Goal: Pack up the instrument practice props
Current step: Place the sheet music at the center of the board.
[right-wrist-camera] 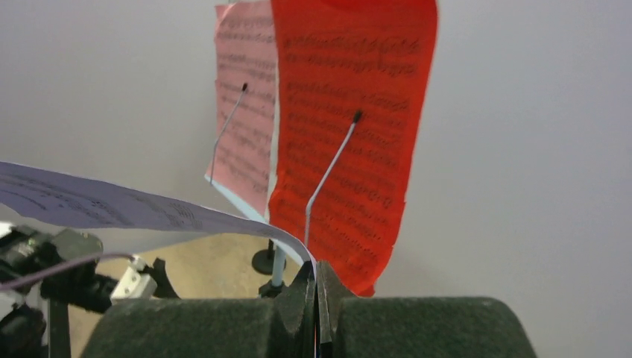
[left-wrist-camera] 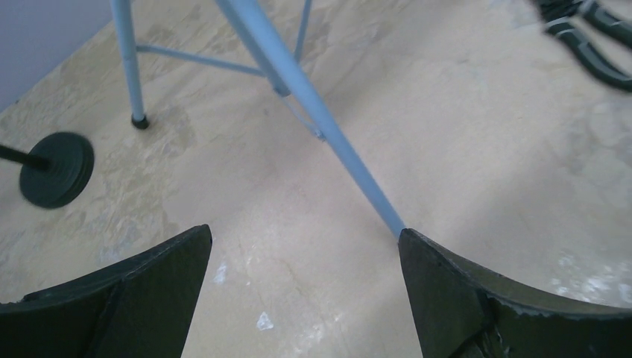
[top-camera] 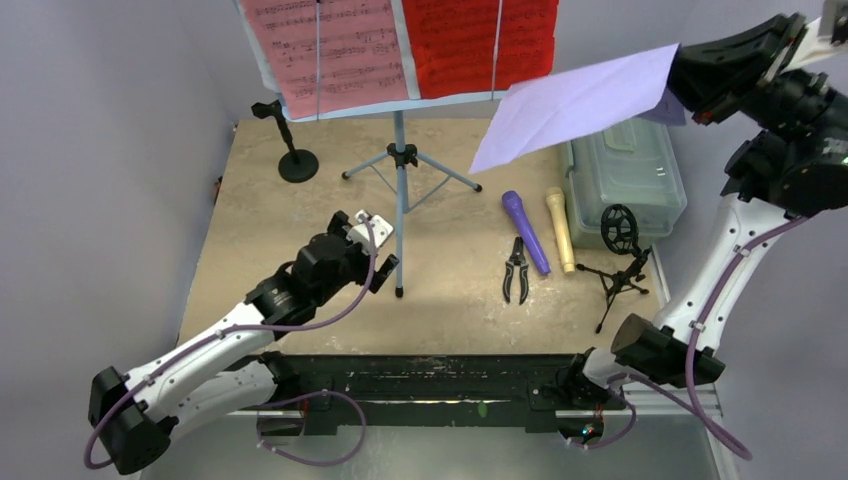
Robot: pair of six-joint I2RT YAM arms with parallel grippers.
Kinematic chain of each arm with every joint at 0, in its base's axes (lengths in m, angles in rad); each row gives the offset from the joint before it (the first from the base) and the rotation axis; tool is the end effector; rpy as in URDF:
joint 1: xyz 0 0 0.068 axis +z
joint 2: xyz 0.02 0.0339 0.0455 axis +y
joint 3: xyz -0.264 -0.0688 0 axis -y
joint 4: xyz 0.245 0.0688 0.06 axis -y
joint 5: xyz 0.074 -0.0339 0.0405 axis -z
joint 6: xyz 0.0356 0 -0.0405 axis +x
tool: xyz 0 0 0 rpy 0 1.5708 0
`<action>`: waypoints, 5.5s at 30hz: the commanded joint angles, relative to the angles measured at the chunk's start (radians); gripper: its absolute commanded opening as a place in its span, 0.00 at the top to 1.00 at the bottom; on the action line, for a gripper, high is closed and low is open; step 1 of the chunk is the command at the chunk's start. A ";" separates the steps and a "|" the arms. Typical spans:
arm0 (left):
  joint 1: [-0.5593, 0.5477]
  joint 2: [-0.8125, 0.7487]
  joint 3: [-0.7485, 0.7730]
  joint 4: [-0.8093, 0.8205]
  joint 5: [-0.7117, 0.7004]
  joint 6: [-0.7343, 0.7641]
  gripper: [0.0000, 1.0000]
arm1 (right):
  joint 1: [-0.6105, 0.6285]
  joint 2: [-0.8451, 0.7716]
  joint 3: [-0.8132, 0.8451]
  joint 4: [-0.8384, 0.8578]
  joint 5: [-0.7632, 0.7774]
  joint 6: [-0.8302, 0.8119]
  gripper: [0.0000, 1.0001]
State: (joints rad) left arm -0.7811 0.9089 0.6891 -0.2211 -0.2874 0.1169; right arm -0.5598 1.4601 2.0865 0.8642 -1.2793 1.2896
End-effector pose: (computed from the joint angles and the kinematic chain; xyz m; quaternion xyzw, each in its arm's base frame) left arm 0.1546 -0.1391 0.2807 0.2938 0.7863 -0.0584 0.5403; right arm 0.1544 -0.0565 0.6521 -0.3334 0.4956 0.3084 0.7403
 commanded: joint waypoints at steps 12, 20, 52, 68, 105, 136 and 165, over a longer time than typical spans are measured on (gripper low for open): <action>-0.058 -0.059 -0.146 0.699 0.457 -0.135 0.00 | 0.005 -0.416 -0.826 0.424 -0.270 0.197 1.00; -0.181 0.187 -0.123 1.060 0.366 -0.159 0.00 | 0.208 -0.440 -1.218 0.450 -0.256 0.163 1.00; -0.161 0.133 -0.138 0.735 0.218 -0.557 1.00 | 0.341 -0.286 -1.181 -1.530 -0.195 -1.897 0.67; -0.148 0.040 -0.046 0.473 0.138 -0.496 1.00 | 0.340 -0.317 -1.203 -1.528 -0.162 -1.914 0.25; 0.516 0.076 0.094 0.034 -0.222 -0.253 1.00 | 0.345 -0.314 -1.195 -1.555 -0.067 -1.951 0.19; 1.005 0.602 0.193 0.153 -0.183 -0.643 0.87 | 0.345 -0.311 -1.194 -1.562 -0.052 -1.954 0.18; 1.017 0.182 0.080 0.045 0.216 -0.519 0.18 | 0.345 -0.290 -1.186 -1.611 -0.047 -2.018 0.18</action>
State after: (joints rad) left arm 0.2344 1.1633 0.8043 -0.2409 -0.2939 -0.5060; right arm -0.2188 1.1725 0.8810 -0.7013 -1.3071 -0.6704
